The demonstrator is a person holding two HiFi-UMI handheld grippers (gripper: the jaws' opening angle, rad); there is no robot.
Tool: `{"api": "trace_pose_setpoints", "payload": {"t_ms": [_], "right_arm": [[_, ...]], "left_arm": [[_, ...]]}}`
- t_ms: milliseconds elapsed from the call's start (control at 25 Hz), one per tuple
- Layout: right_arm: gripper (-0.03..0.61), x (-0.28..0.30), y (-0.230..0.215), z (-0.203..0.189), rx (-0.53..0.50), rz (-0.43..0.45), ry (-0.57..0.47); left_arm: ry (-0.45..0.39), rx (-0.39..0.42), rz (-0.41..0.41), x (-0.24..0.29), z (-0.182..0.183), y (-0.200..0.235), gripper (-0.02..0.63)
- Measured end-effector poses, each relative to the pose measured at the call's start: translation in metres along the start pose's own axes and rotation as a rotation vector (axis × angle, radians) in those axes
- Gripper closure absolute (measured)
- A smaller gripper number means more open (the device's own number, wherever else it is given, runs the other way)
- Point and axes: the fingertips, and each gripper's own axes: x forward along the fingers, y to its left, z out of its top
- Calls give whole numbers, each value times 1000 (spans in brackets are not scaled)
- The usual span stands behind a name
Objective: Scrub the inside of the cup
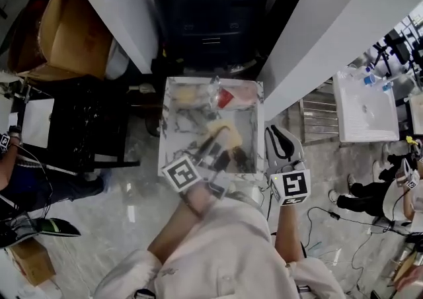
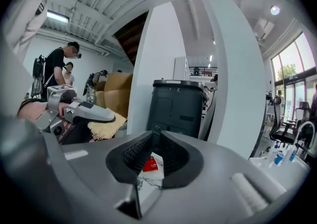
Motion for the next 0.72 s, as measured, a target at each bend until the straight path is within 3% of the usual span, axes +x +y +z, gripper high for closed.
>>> {"api": "trace_pose_setpoints", "payload": {"t_ms": [440, 720], "right_arm": [[540, 61, -1, -26, -40, -1, 133], [538, 92, -23, -57, -81, 60, 201]], "left_arm": [[29, -59, 20, 23, 32, 42, 589], [12, -51, 91, 42, 29, 67, 589]]}}
